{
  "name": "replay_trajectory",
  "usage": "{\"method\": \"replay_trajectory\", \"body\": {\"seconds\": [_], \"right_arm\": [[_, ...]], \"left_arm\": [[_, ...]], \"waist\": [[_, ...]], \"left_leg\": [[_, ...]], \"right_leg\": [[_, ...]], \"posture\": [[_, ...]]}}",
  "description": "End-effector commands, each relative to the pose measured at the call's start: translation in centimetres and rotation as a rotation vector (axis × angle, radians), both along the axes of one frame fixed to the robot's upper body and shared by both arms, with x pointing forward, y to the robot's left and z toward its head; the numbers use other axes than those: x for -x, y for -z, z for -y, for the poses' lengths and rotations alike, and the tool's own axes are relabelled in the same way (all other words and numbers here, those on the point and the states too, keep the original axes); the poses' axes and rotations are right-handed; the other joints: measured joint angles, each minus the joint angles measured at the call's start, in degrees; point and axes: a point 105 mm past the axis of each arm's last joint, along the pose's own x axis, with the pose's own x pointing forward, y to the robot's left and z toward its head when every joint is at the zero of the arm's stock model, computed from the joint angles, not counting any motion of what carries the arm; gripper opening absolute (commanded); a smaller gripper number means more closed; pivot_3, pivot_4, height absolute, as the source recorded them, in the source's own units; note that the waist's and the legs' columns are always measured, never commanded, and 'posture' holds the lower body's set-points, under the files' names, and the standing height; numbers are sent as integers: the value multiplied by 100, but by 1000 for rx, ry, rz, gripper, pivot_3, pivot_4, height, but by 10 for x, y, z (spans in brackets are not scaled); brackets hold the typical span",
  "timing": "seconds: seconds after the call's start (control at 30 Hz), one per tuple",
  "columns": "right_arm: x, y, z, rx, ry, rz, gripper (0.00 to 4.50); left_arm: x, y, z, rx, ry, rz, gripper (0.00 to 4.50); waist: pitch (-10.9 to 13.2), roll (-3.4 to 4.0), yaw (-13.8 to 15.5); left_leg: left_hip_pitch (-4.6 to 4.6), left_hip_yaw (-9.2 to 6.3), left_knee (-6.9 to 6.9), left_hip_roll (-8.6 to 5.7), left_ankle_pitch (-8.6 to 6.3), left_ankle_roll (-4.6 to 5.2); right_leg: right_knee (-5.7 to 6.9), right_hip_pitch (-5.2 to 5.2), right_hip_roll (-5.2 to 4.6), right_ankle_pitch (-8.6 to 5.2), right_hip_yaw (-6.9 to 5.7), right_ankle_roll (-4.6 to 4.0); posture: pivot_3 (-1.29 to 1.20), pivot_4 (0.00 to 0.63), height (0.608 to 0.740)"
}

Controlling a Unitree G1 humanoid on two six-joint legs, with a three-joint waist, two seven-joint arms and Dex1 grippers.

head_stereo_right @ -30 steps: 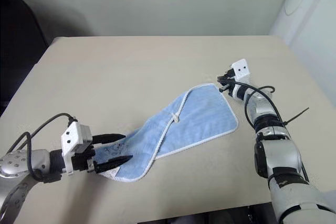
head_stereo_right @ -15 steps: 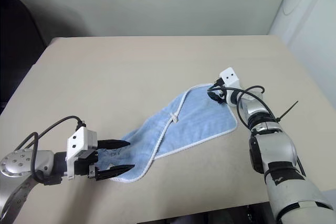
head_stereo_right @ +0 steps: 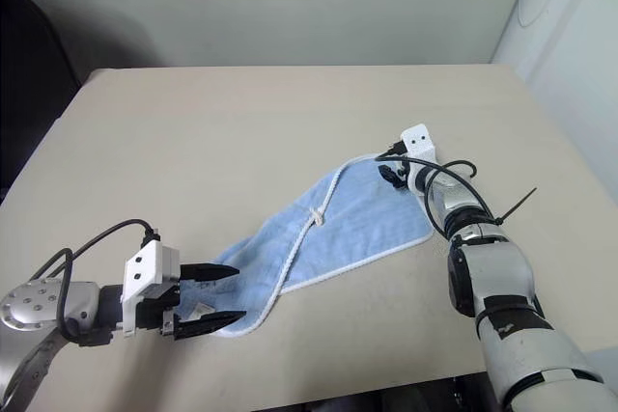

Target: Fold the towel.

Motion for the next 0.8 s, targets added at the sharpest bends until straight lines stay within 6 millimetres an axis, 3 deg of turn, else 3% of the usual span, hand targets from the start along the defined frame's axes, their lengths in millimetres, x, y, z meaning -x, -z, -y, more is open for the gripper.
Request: {"method": "replay_trajectory", "body": {"seconds": [0.03,0.27,0.53,0.67,0.8], "right_arm": [[-2,-9,0,-31,2,21,2398],[-2,-9,5,-49,22,24,11],[-3,-14,1,2,-2,85,11],[-6,-16,0,-21,35,64,802],[-8,-17,-2,59,53,81,2159]], "left_arm": [[4,-2,6,-4,27,20,3847],[3,-3,2,-5,8,25,3847],[3,-4,-6,-15,-18,24,3847],[4,-3,-2,-8,-16,24,3847],[4,-3,-2,-2,-25,24,3847]], "waist": [[0,0,0],[0,0,0],[0,0,-5],[0,0,-4],[0,0,-6]], "left_leg": [[0,0,0,1,0,0],[0,-1,1,1,-1,-2],[1,0,2,1,-2,-2],[1,-2,2,2,-2,-3],[1,-1,3,3,-2,-3]], "right_leg": [[2,-2,1,-1,0,-1],[8,-3,2,-2,0,-3],[11,-3,3,-2,0,-4],[12,-3,3,-2,0,-4],[17,-5,3,-3,0,-5]], "posture": [[0,150,740],[0,150,740],[0,150,740],[0,150,740],[0,150,740]]}}
